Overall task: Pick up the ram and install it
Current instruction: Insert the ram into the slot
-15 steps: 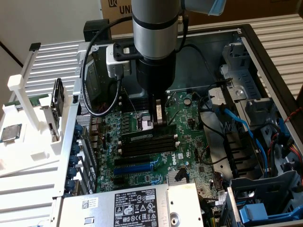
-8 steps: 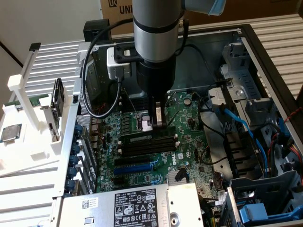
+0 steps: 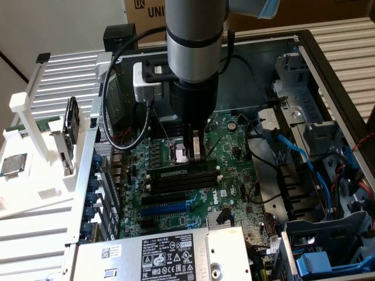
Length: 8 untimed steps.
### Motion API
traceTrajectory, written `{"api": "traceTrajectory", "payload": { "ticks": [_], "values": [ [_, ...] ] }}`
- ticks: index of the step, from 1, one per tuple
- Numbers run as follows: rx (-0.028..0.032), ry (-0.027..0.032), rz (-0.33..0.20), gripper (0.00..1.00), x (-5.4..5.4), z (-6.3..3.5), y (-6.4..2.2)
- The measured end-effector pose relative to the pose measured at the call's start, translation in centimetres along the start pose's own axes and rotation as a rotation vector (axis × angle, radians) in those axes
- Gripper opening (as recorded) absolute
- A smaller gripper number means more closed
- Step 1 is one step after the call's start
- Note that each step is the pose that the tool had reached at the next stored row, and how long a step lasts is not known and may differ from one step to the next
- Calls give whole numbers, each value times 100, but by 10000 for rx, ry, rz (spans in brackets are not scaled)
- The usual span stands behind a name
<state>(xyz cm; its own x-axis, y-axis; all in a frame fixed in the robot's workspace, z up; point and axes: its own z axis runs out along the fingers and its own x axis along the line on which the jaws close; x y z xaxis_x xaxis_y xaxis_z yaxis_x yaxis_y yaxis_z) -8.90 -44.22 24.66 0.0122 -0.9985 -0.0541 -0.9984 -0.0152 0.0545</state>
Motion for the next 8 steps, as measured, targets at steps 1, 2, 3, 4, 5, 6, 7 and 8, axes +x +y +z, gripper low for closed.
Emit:
{"api": "traceTrajectory", "payload": {
  "ticks": [1, 2, 3, 4, 5, 6, 7, 8],
  "values": [
    [1, -1, 0, 12, 2, 3, -2],
    [0, 0, 5, 12, 3, 4, -3],
    [1, -3, 25, 12, 3, 7, -3],
    [2, -3, 54, 12, 3, 9, -3],
    [3, -4, 73, 12, 3, 11, -3],
    [4, -4, 85, 12, 3, 11, -3],
    [5, -6, 98, 12, 3, 13, -3],
    [6, -7, 105, 12, 3, 14, -3]
  ]
}}
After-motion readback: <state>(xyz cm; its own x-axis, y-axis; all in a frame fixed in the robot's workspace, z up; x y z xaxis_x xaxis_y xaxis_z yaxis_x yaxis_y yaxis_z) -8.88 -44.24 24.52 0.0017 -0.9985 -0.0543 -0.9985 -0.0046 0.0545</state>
